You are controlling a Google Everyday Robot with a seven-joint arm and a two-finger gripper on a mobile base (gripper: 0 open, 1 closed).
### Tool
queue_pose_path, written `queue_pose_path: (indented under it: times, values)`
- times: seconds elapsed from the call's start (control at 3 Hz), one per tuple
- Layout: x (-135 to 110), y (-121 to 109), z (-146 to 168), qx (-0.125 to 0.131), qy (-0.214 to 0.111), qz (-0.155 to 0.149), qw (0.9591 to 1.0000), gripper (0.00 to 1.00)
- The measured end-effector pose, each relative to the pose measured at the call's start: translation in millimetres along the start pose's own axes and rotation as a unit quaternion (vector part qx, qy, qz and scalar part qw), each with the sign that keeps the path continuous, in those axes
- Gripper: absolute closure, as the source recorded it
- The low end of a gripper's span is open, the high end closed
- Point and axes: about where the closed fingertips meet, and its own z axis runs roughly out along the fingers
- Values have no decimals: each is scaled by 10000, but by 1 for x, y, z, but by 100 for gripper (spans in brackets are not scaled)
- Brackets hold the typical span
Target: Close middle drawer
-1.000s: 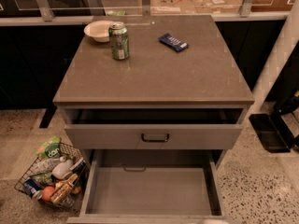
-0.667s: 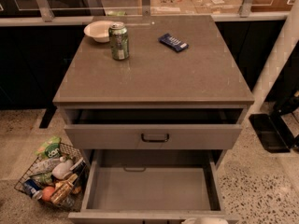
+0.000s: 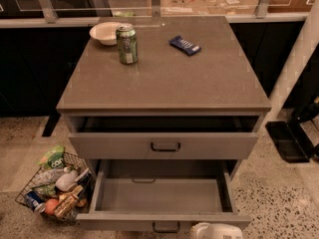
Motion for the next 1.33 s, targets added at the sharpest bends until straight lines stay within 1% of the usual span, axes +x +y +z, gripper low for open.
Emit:
queue_pose_path:
  times: [0.33, 0.67, 1.0, 1.33]
  values:
    - [0, 0, 0, 0, 0, 0, 10000, 100]
    - [4, -18, 12, 198, 219, -119, 9995, 100]
    - [5, -23, 16, 254, 280, -155, 9992, 100]
    - [13, -56, 29, 463, 389, -315, 9977, 100]
